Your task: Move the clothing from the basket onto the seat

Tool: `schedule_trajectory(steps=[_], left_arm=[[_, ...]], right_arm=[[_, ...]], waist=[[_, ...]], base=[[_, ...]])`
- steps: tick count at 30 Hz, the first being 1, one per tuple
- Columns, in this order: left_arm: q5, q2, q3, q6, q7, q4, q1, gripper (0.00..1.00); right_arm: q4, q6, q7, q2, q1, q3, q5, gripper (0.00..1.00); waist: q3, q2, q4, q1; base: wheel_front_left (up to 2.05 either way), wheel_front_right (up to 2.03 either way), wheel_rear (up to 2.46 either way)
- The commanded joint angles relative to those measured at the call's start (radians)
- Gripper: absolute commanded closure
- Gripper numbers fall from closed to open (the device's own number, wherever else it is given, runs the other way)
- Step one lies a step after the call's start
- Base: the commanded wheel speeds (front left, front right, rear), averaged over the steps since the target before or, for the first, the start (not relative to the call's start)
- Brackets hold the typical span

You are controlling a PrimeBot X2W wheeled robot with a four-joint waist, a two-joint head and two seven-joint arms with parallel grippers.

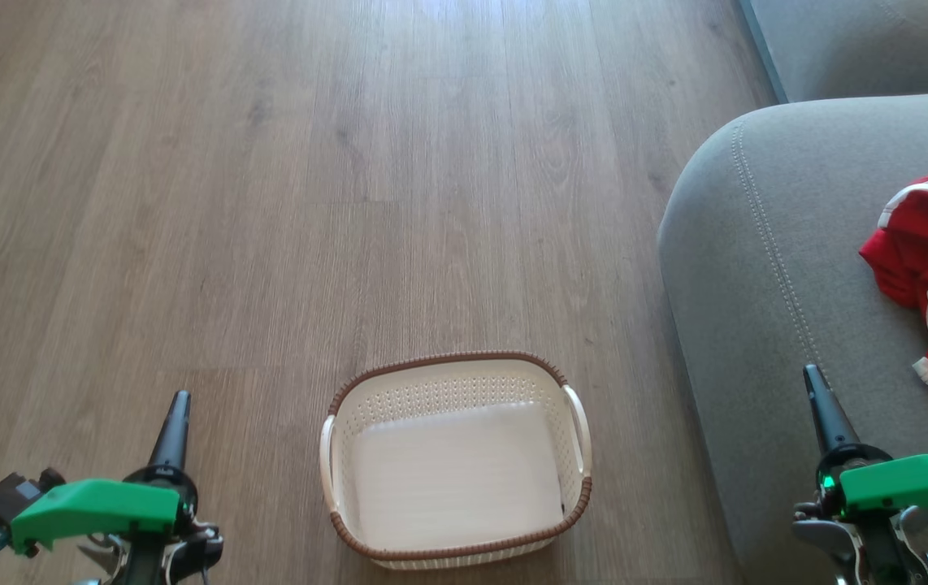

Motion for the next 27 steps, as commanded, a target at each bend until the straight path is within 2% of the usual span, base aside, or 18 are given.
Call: schedule_trajectory(steps=[1, 27], left_arm=[[-0.023, 0.002, 0.041, -0.016, 0.007, -0.026, -0.06, 1.0], [-0.247, -0.055, 0.138, -0.085, 0.083, 0.008, -0.1, 1.0]], right_arm=[[-0.028, 0.006, 0.009, -0.001, -0.06, 0.006, 0.025, 1.0], [0.01, 0.008, 0.076, 0.034, -0.105, -0.028, 0.27, 1.0]], waist=[[0.0, 0.0, 0.0, 0.0], [0.002, 0.0, 0.007, 0.0]], base=[[0.0, 0.0, 0.0], [0.0, 0.0, 0.0]])
